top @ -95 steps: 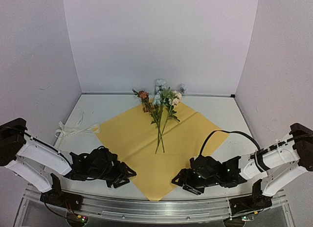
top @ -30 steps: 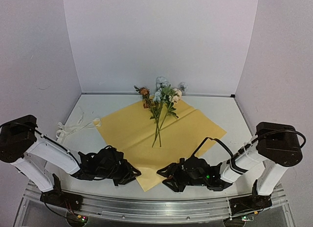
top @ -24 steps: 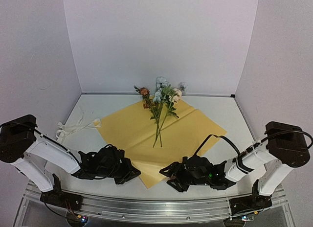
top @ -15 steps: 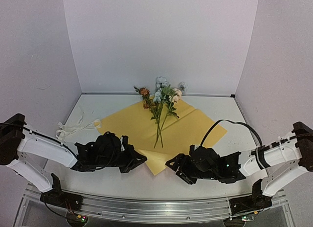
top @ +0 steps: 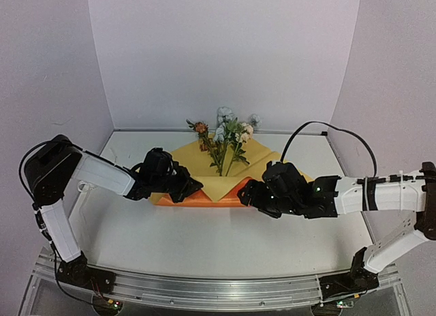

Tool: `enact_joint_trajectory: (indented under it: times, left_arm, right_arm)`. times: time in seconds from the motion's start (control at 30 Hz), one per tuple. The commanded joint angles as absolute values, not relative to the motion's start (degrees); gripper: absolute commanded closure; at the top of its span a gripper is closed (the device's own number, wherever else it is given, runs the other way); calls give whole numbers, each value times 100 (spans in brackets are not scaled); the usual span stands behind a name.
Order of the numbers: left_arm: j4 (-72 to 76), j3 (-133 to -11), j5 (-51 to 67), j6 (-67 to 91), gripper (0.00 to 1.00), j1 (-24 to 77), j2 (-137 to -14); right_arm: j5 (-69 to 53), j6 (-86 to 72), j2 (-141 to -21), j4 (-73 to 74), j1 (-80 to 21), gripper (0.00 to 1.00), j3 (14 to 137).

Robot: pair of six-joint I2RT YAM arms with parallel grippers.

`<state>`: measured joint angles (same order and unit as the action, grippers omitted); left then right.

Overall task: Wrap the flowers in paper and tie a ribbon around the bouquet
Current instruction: Fold the bottom corner of the flattened wrapping paper at the center of the board.

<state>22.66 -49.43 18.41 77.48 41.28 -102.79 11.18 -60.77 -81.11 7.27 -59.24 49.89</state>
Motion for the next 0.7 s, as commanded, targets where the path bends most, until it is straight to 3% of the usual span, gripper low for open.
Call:
enact_joint_trajectory:
  times: [0.0, 0.33, 0.67]
  left_arm:
    - [2588, -5558, 2627, 7641, 100, 3825, -10880]
    - [2334, -6220, 3023, 7444, 95, 3634, -11592]
    - [2413, -6429, 3149, 7439, 82, 3441, -11846]
  right_arm:
    - [915, -5209, -8581, 1103, -5498, 20, 5573]
    - [405, -4735, -9580, 1176, -5166, 21, 6439]
    - [325, -4444, -10139, 1179, -5163, 26, 6619]
